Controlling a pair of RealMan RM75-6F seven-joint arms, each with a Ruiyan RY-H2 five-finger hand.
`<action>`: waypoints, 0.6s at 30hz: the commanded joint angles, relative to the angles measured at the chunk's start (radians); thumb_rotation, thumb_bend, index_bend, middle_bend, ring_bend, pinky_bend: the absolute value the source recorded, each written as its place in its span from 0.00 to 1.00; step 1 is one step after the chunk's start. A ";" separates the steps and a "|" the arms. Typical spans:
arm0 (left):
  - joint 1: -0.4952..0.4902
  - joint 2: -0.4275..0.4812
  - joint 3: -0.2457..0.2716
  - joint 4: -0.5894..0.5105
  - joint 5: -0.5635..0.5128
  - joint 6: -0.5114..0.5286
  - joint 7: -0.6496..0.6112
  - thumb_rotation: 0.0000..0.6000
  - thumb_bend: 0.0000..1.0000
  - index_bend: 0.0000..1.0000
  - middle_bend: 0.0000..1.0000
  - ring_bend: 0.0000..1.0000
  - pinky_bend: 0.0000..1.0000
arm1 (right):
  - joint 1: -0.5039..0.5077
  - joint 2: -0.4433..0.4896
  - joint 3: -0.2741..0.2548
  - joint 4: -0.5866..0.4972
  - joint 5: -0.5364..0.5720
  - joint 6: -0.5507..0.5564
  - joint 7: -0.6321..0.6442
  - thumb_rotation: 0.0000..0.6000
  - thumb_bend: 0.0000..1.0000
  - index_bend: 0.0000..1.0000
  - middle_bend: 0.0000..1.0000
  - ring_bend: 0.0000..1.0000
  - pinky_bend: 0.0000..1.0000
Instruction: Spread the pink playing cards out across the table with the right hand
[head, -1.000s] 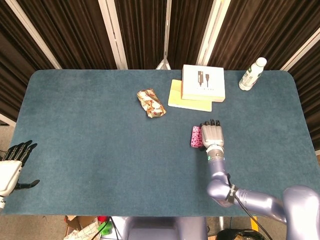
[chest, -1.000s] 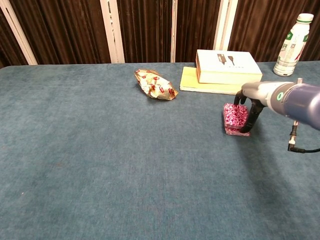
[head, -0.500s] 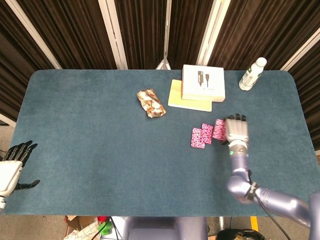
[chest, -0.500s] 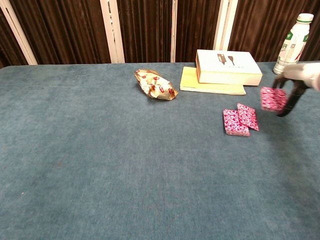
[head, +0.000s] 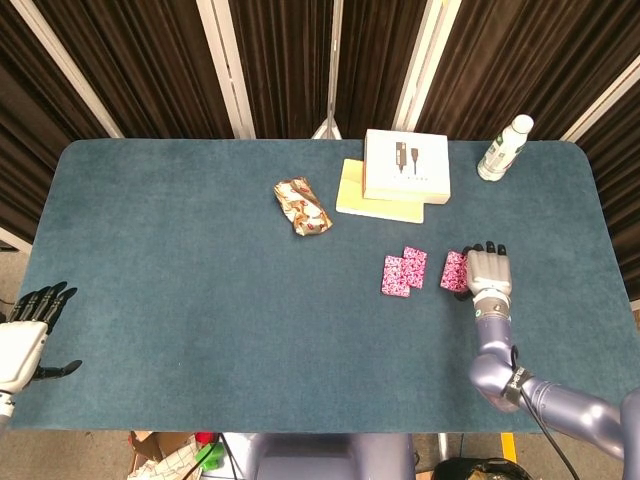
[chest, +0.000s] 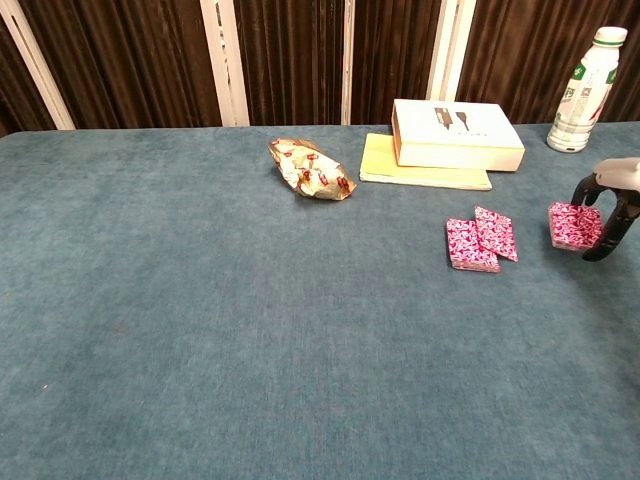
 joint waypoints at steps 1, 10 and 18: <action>0.000 0.000 0.000 0.001 0.000 0.000 -0.002 1.00 0.01 0.00 0.00 0.00 0.00 | 0.003 0.000 -0.006 -0.003 0.006 0.000 -0.009 1.00 0.40 0.17 0.02 0.00 0.00; 0.000 0.003 0.002 0.002 0.004 -0.001 -0.005 1.00 0.01 0.00 0.00 0.00 0.00 | 0.024 0.015 -0.023 -0.037 0.075 0.027 -0.076 1.00 0.40 0.00 0.00 0.00 0.00; 0.001 0.005 0.003 0.002 0.008 0.002 -0.010 1.00 0.01 0.00 0.00 0.00 0.00 | 0.029 0.030 -0.020 -0.091 0.076 0.049 -0.077 1.00 0.40 0.00 0.00 0.00 0.00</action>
